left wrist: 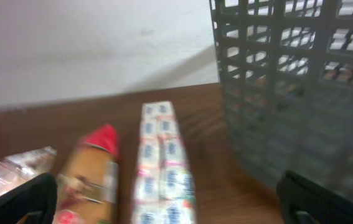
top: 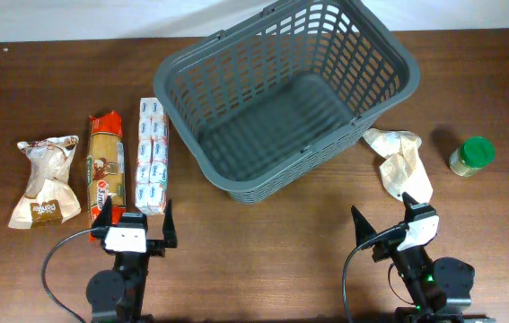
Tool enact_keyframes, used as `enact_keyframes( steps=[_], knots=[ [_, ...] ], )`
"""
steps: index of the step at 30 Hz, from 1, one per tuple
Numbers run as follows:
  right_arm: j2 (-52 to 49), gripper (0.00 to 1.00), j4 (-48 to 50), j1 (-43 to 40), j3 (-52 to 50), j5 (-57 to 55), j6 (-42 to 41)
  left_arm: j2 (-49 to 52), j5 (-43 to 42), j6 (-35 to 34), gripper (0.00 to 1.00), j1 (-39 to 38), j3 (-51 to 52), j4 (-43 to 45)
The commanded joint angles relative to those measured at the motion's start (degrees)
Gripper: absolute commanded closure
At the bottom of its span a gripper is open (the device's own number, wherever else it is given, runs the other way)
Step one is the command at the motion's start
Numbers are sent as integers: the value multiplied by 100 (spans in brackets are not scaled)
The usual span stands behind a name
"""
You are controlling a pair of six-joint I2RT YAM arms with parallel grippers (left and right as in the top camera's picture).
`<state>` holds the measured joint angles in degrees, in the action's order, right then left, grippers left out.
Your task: Pack container
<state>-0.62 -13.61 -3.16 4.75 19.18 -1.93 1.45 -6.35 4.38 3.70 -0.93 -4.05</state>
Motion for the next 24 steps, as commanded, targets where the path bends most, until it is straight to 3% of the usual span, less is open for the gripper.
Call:
enact_keyframes(
  steps=[1, 4, 9, 13, 18, 21, 24],
  knots=[
    [42, 2, -26, 57, -31, 33, -42, 173, -680, -1480, 1, -9, 35, 48],
    [42, 1, 20, 57, -31, 24, -42, 175, -1008, -1534, 1, -9, 28, 66],
    [42, 1, -46, 57, 61, 466, -35, 175, -2057, -2258, 1, -7, -96, 76],
    [-24, 1, -396, 57, 695, 483, 28, 195, -2173, -2234, 1, -7, -682, -157],
    [-973, 1, -2234, 57, 2424, 11, 970, 892, -1709, -1314, 1, -7, -2225, -1475],
    [-2028, 1, -3226, 55, 3665, -142, 1292, 1823, -1624, -754, 1, -7, -3307, -2396],
    [-3171, 1, -4085, 52, 4981, -527, 1519, 2852, -1567, -619, 1, -7, -4371, -2841]
  ],
)
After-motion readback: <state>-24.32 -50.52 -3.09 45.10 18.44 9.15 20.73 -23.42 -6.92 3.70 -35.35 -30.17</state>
